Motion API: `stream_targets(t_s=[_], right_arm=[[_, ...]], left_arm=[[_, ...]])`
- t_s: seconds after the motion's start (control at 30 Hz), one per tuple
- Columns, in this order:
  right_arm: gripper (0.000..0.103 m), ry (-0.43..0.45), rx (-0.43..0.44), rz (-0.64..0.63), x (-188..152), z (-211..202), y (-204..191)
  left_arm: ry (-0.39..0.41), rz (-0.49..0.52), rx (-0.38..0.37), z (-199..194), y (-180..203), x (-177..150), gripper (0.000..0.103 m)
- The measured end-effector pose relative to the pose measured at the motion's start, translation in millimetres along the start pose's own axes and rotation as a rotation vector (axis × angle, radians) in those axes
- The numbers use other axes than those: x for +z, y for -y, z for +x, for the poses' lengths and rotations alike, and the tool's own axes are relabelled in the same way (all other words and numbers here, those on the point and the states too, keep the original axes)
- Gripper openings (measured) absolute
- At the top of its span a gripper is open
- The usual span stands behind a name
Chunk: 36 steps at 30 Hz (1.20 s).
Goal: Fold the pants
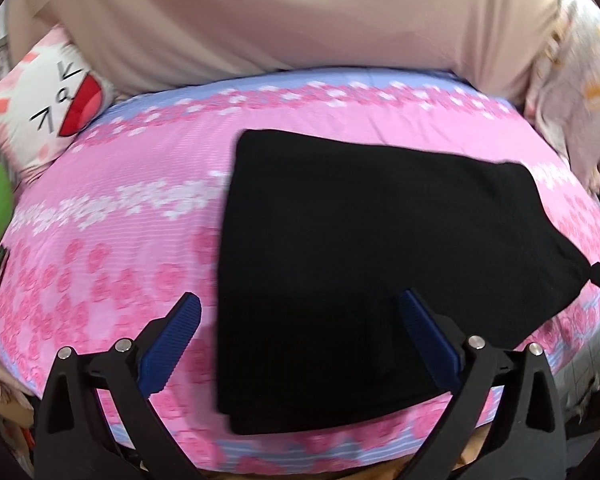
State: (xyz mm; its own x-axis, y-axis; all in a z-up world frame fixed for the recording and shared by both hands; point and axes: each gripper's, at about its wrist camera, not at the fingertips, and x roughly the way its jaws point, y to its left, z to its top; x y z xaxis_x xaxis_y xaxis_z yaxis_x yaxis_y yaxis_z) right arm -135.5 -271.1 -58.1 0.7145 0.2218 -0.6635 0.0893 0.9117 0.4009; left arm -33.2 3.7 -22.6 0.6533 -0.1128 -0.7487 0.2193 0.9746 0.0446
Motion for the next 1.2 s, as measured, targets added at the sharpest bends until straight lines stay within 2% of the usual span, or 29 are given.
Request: stream_targets(t_s=[0.23,0.47,0.5,0.6,0.67,0.77,0.83,0.93,1.03,1.07,1.1,1.2], right_arm=[[0.048,-0.043,0.057,-0.014,-13.1,16.0,-5.7],[0.048,-0.005,0.075,0.006,-9.2,11.6,-3.7],[0.046,-0.002,0.078,0.004,-8.4,11.0,-4.2],[0.025,0.005,0.06,-0.031,-8.0,12.6,-9.4],[0.024,0.008,0.037,-0.062,-6.9,13.9,-12.2],[0.024,0.019,0.081,-0.034,-2.1,9.8,-7.3],[0.028,0.019,0.116,-0.03,2.0,8.3,-6.2],[0.027,-0.01,0.107,-0.039,4.3,15.0,-5.0],[0.021,-0.03,0.092,-0.043,3.7,22.0,-2.7],[0.016,-0.027,0.099,-0.042,4.4,20.9,-2.5],[0.011,-0.024,0.11,-0.041,5.7,19.1,-2.8],[0.01,-0.016,0.197,-0.015,17.6,9.4,-3.3]], left_arm=[[-0.016,0.009,0.036,8.5,16.1,1.5,0.098],[-0.016,0.017,0.049,5.8,16.7,1.3,0.098],[-0.017,0.017,0.05,5.9,16.8,1.2,0.098],[-0.018,0.015,0.053,6.2,16.9,1.4,0.098],[-0.02,0.014,0.054,6.3,17.0,1.8,0.098],[-0.015,0.017,0.053,4.3,17.1,2.3,0.098],[-0.003,0.025,0.029,-1.6,19.1,2.0,0.098],[0.029,0.076,-0.04,-16.1,32.0,-0.3,0.098],[0.056,0.152,-0.107,-26.5,51.4,-5.6,0.098],[0.061,0.17,-0.125,-28.2,56.9,-7.3,0.098],[0.064,0.19,-0.142,-29.7,64.3,-9.3,0.098],[0.077,0.253,-0.206,-32.4,86.5,-11.0,0.098]])
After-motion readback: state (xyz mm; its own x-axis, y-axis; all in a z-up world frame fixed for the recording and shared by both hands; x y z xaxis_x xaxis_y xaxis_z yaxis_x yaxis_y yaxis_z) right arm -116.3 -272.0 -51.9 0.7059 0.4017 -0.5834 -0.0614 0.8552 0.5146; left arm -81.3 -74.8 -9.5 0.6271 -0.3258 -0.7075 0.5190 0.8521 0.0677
